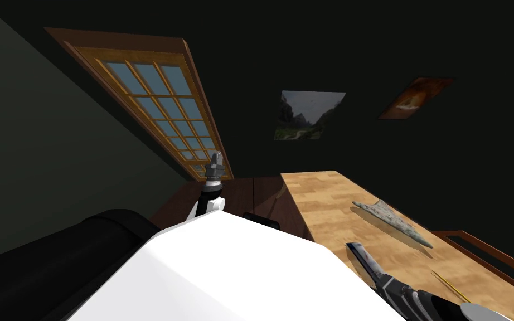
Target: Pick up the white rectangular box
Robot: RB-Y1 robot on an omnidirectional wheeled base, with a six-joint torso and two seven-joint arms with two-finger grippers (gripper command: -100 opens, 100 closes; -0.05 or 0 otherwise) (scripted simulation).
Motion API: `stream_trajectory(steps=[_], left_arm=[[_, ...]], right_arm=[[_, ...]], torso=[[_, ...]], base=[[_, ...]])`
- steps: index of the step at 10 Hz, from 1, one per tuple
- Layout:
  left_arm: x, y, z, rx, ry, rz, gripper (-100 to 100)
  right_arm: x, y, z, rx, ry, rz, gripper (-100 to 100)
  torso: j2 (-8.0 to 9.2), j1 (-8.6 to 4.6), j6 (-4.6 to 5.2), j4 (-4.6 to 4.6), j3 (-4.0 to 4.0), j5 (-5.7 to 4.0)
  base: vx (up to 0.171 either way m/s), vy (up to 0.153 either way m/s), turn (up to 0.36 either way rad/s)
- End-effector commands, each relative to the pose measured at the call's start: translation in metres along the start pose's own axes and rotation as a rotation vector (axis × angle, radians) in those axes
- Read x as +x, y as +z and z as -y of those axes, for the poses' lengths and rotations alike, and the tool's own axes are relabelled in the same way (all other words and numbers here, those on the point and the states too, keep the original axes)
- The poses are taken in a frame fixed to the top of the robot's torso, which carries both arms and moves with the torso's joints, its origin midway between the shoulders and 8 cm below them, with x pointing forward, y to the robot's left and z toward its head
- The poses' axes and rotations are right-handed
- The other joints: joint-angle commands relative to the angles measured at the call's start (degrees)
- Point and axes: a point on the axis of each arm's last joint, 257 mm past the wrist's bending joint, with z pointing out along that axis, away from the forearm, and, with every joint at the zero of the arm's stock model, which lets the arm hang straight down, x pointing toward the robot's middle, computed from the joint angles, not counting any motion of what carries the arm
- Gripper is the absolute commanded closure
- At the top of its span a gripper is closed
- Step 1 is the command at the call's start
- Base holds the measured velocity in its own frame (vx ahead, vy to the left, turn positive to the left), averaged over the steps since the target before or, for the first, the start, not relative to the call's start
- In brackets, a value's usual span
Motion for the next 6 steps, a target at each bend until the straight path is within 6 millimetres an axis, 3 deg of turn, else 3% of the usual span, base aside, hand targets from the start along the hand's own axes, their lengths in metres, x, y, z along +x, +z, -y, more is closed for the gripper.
stream_trajectory(steps=[1, 3, 4, 6], left_arm=[[0.0, 0.0, 0.0, 0.0, 0.0, 0.0, 0], [0.0, 0.0, 0.0, 0.0, 0.0, 0.0, 0], [0.0, 0.0, 0.0, 0.0, 0.0, 0.0, 0], [0.0, 0.0, 0.0, 0.0, 0.0, 0.0, 0]], right_arm=[[0.02, -0.005, 0.012, 0.024, 0.004, -0.051, -100], [0.048, -0.01, 0.019, 0.041, 0.016, -0.114, -100], [0.048, -0.01, 0.019, 0.041, 0.016, -0.114, -100], [0.069, -0.006, 0.013, 0.034, 0.03, -0.152, -100]], torso=[[0.0, 0.0, 0.0, 0.0, 0.0, 0.0], [0.03, -0.05, -0.03, 0.01, 0.02, 0.0], [-0.01, -0.11, -0.01, 0.0, 0.0, -0.02], [0.09, 0.1, 0.01, 0.02, 0.06, 0.02]], base=[[0.035, -0.08, 0.101], [0.051, -0.115, 0.195], [0.033, -0.083, 0.054], [0.021, -0.066, 0.097]])
